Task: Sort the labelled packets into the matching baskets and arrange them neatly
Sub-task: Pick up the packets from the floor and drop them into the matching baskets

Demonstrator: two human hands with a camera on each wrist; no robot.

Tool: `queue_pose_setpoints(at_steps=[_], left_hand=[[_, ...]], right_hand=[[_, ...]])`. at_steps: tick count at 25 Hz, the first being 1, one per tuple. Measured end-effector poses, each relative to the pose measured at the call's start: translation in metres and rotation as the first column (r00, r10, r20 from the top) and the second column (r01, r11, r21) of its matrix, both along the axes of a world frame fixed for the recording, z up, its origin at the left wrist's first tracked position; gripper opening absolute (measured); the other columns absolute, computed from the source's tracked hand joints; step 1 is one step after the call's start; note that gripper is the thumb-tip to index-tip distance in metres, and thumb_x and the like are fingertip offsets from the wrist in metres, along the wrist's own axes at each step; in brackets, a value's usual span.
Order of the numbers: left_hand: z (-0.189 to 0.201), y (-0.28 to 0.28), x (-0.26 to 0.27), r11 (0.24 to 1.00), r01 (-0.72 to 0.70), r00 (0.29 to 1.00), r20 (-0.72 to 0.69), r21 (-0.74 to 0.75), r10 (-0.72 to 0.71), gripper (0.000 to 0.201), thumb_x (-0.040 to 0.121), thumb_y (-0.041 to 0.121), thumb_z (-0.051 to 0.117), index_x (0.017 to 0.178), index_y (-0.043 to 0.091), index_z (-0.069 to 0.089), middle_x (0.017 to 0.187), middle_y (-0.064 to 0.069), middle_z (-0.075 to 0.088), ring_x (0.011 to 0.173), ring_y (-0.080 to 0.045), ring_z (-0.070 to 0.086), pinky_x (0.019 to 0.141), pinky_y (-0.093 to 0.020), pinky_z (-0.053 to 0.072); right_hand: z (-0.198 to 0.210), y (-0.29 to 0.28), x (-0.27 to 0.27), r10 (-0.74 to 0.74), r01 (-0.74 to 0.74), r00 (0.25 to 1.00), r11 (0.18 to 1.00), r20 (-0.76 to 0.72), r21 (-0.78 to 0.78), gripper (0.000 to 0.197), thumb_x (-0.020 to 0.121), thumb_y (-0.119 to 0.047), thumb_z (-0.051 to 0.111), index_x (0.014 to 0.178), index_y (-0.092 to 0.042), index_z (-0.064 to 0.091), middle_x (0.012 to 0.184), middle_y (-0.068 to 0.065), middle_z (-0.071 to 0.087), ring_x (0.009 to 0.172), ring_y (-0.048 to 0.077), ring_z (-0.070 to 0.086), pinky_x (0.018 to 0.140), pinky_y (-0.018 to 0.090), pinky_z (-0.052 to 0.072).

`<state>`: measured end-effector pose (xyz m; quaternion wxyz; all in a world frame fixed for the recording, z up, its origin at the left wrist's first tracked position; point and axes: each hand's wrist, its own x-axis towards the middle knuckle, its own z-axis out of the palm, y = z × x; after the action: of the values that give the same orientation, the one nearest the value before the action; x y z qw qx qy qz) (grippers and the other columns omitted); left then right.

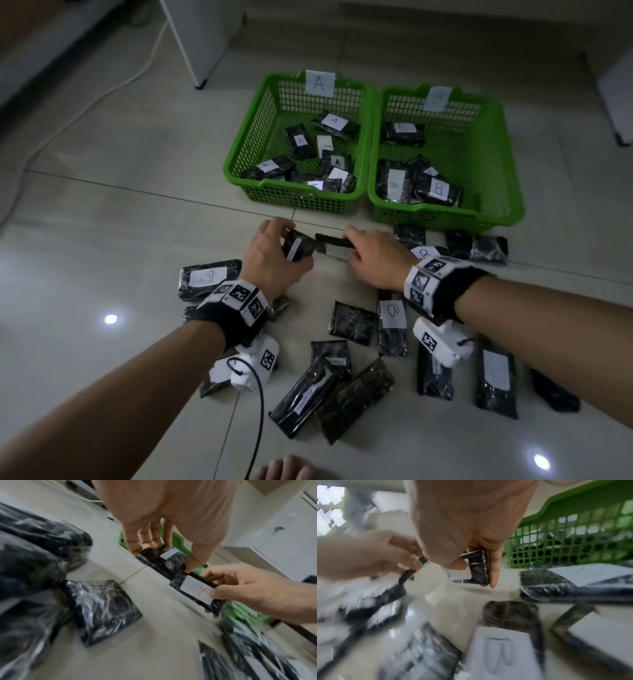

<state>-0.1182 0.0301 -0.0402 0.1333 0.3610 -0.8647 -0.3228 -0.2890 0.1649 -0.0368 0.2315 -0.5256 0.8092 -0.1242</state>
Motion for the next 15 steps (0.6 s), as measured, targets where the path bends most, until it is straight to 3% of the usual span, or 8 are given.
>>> queue_pose_setpoints(at_steps=[1,3,4,5,8,12,13,15], left_hand=[[0.003,-0.008,0.003,0.999,-0.043,0.998,-0.053,-0.008,0.042,0.064,0.066,0.035,0.083,0.121,0.018,0.055,0.111,0.000,0.055,0.096,-0.018,0.055,0.083,-0.030,0.047],[0.008,-0.020,0.008,0.995,-0.095,0.989,-0.116,-0.031,0.090,0.059,0.067,0.034,0.085,0.118,0.018,0.059,0.108,0.002,0.056,0.094,-0.016,0.054,0.084,-0.030,0.047],[0.011,-0.025,0.010,0.992,-0.118,0.983,-0.147,-0.033,0.112,0.053,0.068,0.032,0.085,0.114,0.018,0.062,0.105,0.001,0.056,0.092,-0.016,0.055,0.084,-0.033,0.050],[0.012,-0.030,0.010,0.989,-0.144,0.972,-0.189,-0.016,0.138,0.044,0.071,0.030,0.083,0.108,0.017,0.064,0.102,0.001,0.057,0.090,-0.018,0.057,0.083,-0.036,0.054],[0.019,-0.043,0.008,0.973,-0.206,0.938,-0.265,0.103,0.226,0.022,0.077,0.025,0.078,0.094,0.023,0.063,0.094,-0.001,0.065,0.089,-0.022,0.063,0.079,-0.037,0.054],[0.031,-0.053,0.001,0.885,-0.159,0.853,-0.390,0.438,0.346,0.021,0.083,0.012,0.072,0.104,0.011,0.068,0.097,-0.010,0.070,0.090,-0.026,0.067,0.084,-0.043,0.057],[0.034,-0.054,0.001,0.895,-0.111,0.837,-0.444,0.432,0.318,0.021,0.085,0.004,0.071,0.106,0.004,0.066,0.097,-0.012,0.069,0.090,-0.025,0.066,0.083,-0.038,0.057],[0.042,-0.055,0.003,0.972,-0.071,0.828,-0.531,0.223,0.182,0.018,0.081,-0.001,0.075,0.098,0.003,0.069,0.098,-0.007,0.070,0.092,-0.019,0.067,0.086,-0.031,0.056]], right_hand=[[0.005,-0.005,0.000,-0.149,0.162,0.966,0.986,0.209,-0.044,0.012,0.096,-0.011,0.056,0.108,-0.012,0.060,0.089,0.009,0.066,0.077,0.028,0.066,0.068,0.045,0.058],[0.017,-0.016,-0.001,-0.364,0.452,0.652,0.891,0.664,0.045,0.021,0.092,0.002,0.054,0.107,-0.007,0.066,0.091,0.017,0.062,0.077,0.031,0.063,0.062,0.045,0.059],[0.023,-0.019,-0.003,-0.386,0.505,0.501,0.857,0.775,0.101,0.027,0.089,0.006,0.051,0.109,-0.003,0.065,0.094,0.019,0.061,0.079,0.033,0.062,0.058,0.044,0.060],[0.027,-0.021,-0.006,-0.384,0.520,0.437,0.845,0.813,0.120,0.032,0.087,0.009,0.048,0.113,-0.001,0.064,0.098,0.020,0.061,0.082,0.035,0.061,0.056,0.043,0.060],[0.037,-0.019,-0.014,-0.364,0.540,0.411,0.836,0.836,0.098,0.039,0.083,0.011,0.045,0.117,0.003,0.063,0.099,0.022,0.062,0.085,0.036,0.060,0.054,0.040,0.058],[0.053,-0.019,-0.027,-0.346,0.615,0.385,0.788,0.855,0.042,0.013,0.079,0.007,0.052,0.083,-0.001,0.061,0.086,0.018,0.056,0.070,0.031,0.055,0.049,0.035,0.049],[0.056,-0.022,-0.030,-0.338,0.636,0.386,0.771,0.858,0.018,0.011,0.078,0.005,0.053,0.077,-0.004,0.059,0.080,0.015,0.054,0.066,0.028,0.053,0.048,0.033,0.045],[0.063,-0.030,-0.036,-0.327,0.681,0.389,0.732,0.861,-0.030,0.006,0.075,-0.001,0.057,0.079,-0.006,0.059,0.077,0.011,0.055,0.066,0.025,0.053,0.047,0.030,0.041]])
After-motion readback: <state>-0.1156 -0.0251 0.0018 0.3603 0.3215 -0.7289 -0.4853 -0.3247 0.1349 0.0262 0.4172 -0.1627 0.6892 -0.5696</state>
